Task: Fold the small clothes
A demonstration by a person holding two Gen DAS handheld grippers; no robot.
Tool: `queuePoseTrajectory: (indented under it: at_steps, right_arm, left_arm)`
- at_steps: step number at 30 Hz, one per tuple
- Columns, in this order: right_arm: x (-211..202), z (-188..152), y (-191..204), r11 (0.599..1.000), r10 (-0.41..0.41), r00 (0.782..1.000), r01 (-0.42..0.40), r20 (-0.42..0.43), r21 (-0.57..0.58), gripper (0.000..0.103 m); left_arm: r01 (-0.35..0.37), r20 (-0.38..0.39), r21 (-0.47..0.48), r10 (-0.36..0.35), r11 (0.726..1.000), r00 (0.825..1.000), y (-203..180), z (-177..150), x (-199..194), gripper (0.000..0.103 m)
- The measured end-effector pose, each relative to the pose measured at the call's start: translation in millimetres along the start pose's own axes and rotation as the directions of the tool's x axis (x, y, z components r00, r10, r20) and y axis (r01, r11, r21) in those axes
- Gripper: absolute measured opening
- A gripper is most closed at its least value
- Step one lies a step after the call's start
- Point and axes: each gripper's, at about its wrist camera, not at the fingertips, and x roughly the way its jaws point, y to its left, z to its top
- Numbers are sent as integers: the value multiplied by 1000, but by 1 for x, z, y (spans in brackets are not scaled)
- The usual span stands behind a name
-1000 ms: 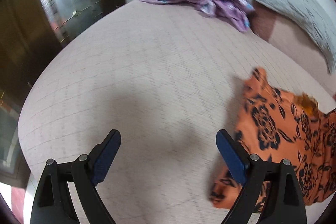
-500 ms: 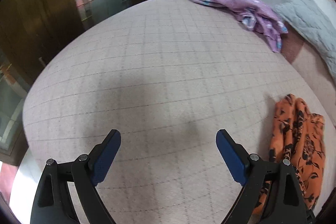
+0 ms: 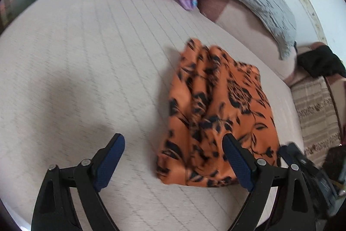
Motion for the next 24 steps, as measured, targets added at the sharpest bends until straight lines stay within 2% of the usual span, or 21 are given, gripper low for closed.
queuePoseTrajectory:
  at_steps: [1,2,3,4,6,9,12,17,21,24]
  right_arm:
    - [6,-1,-7,1000,-9,1000,10,-9,13,36]
    - [18,-2,-12,999,-26,999,27,-36,25,31]
    - [27,-7,-21,998,-48,996,51,-71,42,28]
    - [30,-10,-31,997,-48,996,52,-77,58,21]
    - [27,-16,-38,995,-5,999,10,-49,101,19]
    - [26,-20,-49,987,41,997,-31,-60,159,16]
    - [28,-22,-53,987,42,997,-31,-67,155,13]
    - [29,-28,-49,993,39,999,-35,-31,113,12]
    - [25,-31,-50,994,43,999,-41,-17,97,12]
    - [24,-31,-50,994,48,999,-46,-19,99,12]
  left_arm:
    - [15,-14,3,-15,1000,1000,-2,-2,4,71]
    - [26,-36,7,-26,1000,999,-5,-5,10,62]
    - [35,-52,9,-35,999,998,-6,-7,15,47]
    - [48,-64,7,-48,999,997,-7,-10,19,44]
    - [36,-52,22,-35,999,998,-11,-10,21,44]
    - [33,-39,50,-31,998,999,-16,-11,18,44]
    - [55,-36,48,-53,997,998,-20,-12,19,55]
    - [108,5,64,-109,992,994,-25,-13,17,55]
    - [85,34,101,-89,991,995,-30,-16,17,35]
    - [86,41,105,-90,991,995,-30,-15,15,32]
